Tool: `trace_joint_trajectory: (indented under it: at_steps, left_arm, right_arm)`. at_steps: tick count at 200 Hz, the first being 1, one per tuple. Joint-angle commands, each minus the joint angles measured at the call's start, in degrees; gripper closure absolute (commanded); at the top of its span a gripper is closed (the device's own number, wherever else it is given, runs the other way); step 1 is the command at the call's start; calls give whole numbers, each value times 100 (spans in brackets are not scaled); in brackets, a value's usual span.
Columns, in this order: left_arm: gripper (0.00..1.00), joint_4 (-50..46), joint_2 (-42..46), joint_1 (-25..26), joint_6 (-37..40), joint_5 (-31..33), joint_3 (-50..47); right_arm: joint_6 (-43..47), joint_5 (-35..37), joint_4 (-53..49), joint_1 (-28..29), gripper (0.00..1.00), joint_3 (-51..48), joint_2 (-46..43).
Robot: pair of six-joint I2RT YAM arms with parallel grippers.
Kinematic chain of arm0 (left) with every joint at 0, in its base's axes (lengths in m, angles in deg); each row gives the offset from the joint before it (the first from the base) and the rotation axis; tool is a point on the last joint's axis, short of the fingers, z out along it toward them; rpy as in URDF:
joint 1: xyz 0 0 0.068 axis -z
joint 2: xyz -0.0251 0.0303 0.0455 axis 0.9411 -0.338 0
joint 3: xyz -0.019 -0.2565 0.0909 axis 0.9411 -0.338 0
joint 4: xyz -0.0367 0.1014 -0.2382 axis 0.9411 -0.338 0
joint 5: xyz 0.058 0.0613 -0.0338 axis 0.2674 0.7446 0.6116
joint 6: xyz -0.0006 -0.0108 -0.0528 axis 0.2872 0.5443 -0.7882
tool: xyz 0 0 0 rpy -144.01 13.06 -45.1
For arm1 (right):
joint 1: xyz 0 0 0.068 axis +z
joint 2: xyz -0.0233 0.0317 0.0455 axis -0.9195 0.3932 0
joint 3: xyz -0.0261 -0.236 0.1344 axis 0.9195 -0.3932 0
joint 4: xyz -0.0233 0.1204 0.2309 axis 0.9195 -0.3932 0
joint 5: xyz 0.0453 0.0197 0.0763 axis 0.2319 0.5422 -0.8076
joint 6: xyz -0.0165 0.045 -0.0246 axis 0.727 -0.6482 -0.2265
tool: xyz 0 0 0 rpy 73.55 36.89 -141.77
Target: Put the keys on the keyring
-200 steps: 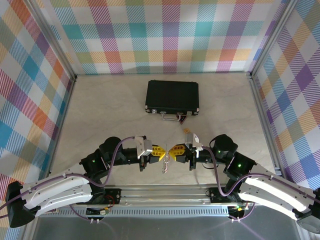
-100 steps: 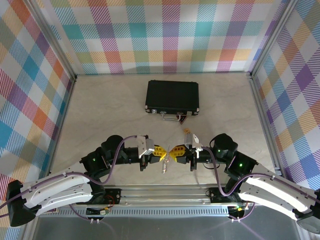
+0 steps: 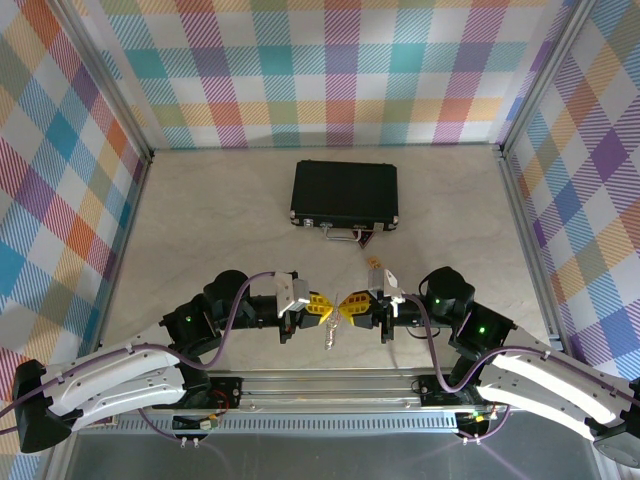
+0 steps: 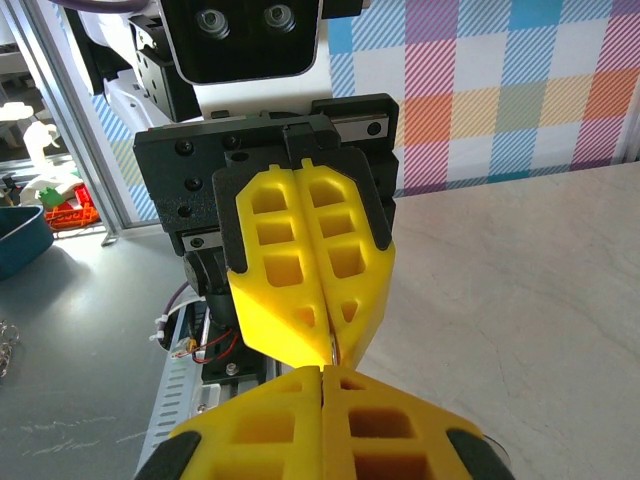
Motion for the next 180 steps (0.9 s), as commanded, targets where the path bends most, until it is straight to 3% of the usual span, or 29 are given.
trace_joint_trajectory:
  at_steps: [1,180]
  left_arm:
    - [100,109,-49,26,47,65,204]
    - [100,279,4,30,-131,1,172]
  right_arm:
    - [61,-358,228,35,100,141,-30]
    - [153,-484,52,34,100,111,-148]
